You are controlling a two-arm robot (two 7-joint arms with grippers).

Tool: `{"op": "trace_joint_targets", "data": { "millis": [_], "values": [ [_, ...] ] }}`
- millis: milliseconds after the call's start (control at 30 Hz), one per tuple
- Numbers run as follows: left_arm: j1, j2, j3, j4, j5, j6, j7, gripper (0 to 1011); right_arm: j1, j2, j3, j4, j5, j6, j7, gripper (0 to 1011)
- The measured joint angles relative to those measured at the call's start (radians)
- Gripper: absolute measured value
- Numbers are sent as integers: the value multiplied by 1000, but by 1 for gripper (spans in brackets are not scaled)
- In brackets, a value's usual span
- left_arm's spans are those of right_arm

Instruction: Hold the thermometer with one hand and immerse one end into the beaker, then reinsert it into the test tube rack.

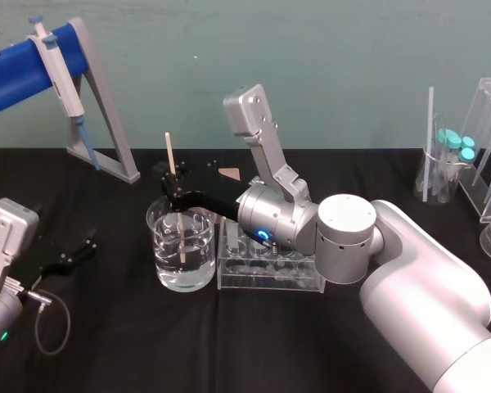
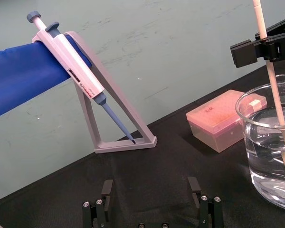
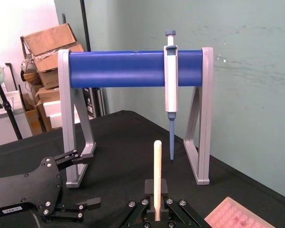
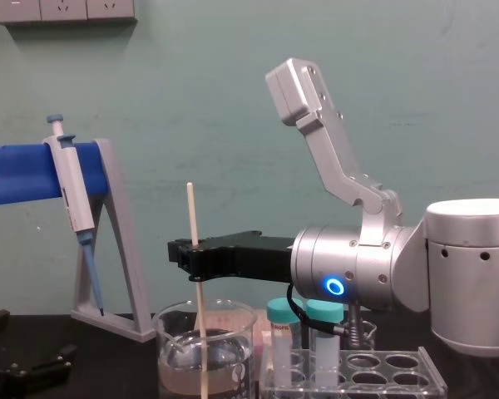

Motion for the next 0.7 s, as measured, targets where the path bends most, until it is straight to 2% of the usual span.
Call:
{"op": "trace_joint_targets", "data": {
  "millis": [700],
  "values": [
    [0, 0, 0, 0, 0, 0, 0, 1004, 0, 0, 0, 0, 0, 0, 0, 45]
  ]
}}
